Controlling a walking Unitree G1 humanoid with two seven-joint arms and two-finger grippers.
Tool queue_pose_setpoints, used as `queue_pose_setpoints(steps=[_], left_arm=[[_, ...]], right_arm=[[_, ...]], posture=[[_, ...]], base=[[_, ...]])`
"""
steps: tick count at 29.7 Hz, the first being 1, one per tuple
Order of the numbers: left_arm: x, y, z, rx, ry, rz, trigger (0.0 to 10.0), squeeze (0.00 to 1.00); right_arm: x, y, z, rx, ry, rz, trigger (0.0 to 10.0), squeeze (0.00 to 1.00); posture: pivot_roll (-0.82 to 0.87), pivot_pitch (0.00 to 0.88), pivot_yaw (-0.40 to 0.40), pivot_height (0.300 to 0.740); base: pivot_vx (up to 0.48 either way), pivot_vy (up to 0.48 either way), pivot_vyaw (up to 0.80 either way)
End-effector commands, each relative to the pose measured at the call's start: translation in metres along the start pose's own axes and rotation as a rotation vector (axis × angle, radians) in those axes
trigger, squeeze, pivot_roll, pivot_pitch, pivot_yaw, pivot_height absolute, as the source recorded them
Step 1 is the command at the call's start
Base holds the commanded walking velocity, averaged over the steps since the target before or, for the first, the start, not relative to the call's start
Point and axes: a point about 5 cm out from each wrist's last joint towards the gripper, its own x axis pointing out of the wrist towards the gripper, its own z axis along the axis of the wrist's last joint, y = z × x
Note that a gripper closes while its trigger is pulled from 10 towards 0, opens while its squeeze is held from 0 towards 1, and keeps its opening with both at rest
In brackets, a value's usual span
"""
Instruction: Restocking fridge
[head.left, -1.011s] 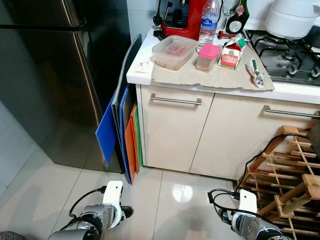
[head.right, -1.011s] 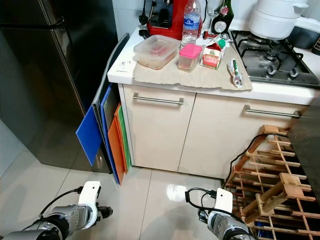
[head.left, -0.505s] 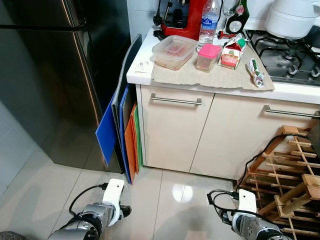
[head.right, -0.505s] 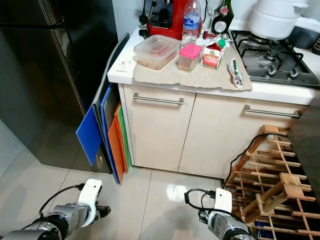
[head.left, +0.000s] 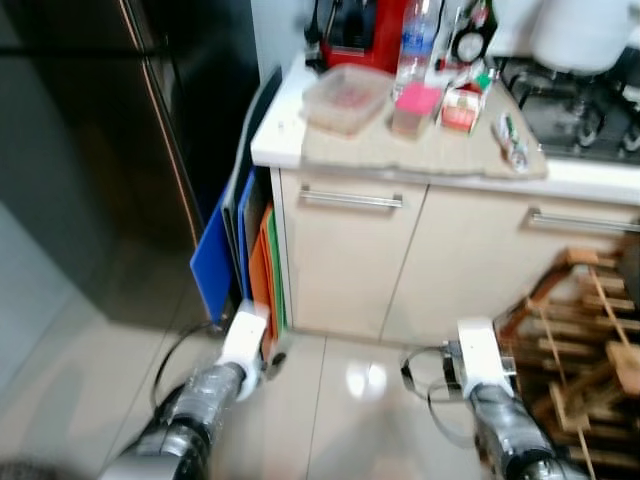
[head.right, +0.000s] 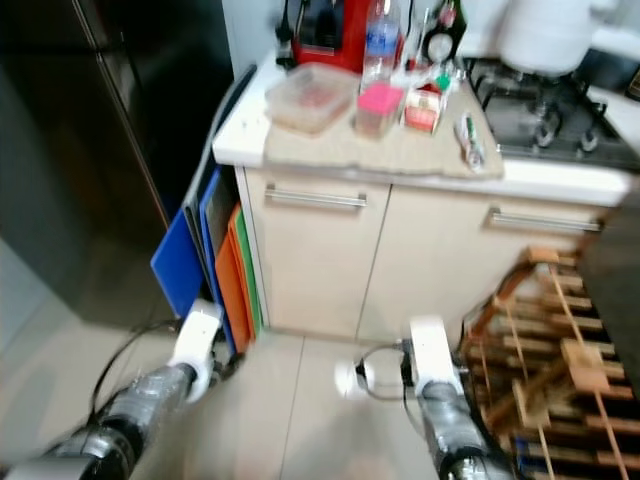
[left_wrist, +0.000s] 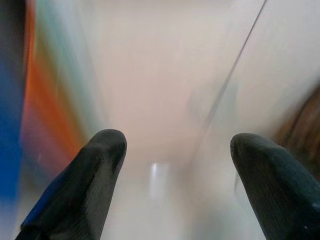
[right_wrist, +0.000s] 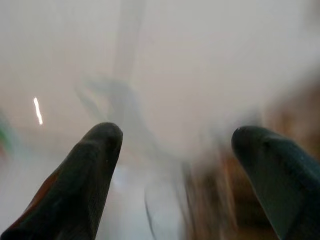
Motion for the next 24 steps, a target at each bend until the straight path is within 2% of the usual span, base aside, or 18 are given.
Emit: queue_pose_setpoints(steps=[1, 4, 6, 7, 9, 12, 18, 24], left_arm=[[0.003, 0.0, 0.031, 0.039, -0.146, -0.021, 10.0, 0.0], [0.005, -0.002, 0.07, 0.089, -0.319, -0.009, 10.0, 0.0], [0.003, 0.003, 0.086, 0.083, -0.383, 0.03, 10.0, 0.0], [0.003, 0.003, 0.086, 0.083, -0.383, 0.03, 10.0, 0.0], [-0.002, 0.013, 0.106, 0.092, -0.446, 0.091, 10.0, 0.0], [-0.004, 0.015, 0.111, 0.117, -0.449, 0.094, 10.0, 0.0], [-0.004, 0.017, 0.109, 0.116, -0.425, 0.105, 10.0, 0.0], [-0.006, 0.018, 0.112, 0.118, -0.421, 0.115, 10.0, 0.0]], right_arm=[[0.003, -0.011, 0.028, 0.005, -0.161, -0.067, 10.0, 0.0], [0.0, -0.023, 0.07, 0.072, -0.396, -0.138, 10.0, 0.0], [-0.005, -0.031, 0.084, 0.086, -0.474, -0.182, 10.0, 0.0], [-0.005, -0.031, 0.084, 0.086, -0.474, -0.182, 10.0, 0.0], [-0.013, -0.043, 0.099, 0.046, -0.551, -0.25, 10.0, 0.0], [-0.015, -0.047, 0.101, 0.031, -0.554, -0.275, 10.0, 0.0], [-0.02, -0.049, 0.097, 0.0, -0.548, -0.288, 10.0, 0.0], [-0.023, -0.049, 0.097, 0.018, -0.532, -0.299, 10.0, 0.0]], posture=[[0.06, 0.0, 0.022, 0.74], [0.06, 0.0, 0.025, 0.74], [0.06, 0.0, 0.024, 0.74], [0.06, 0.0, 0.024, 0.74], [0.06, 0.0, 0.022, 0.74], [0.06, 0.0, 0.022, 0.74], [0.05, 0.0, 0.026, 0.74], [0.05, 0.0, 0.028, 0.74]], base=[[0.0, 0.0, 0.0], [0.0, 0.0, 0.0], [0.0, 0.0, 0.0], [0.0, 0.0, 0.0], [0.0, 0.0, 0.0], [0.0, 0.0, 0.0], [0.0, 0.0, 0.0], [0.0, 0.0, 0.0]])
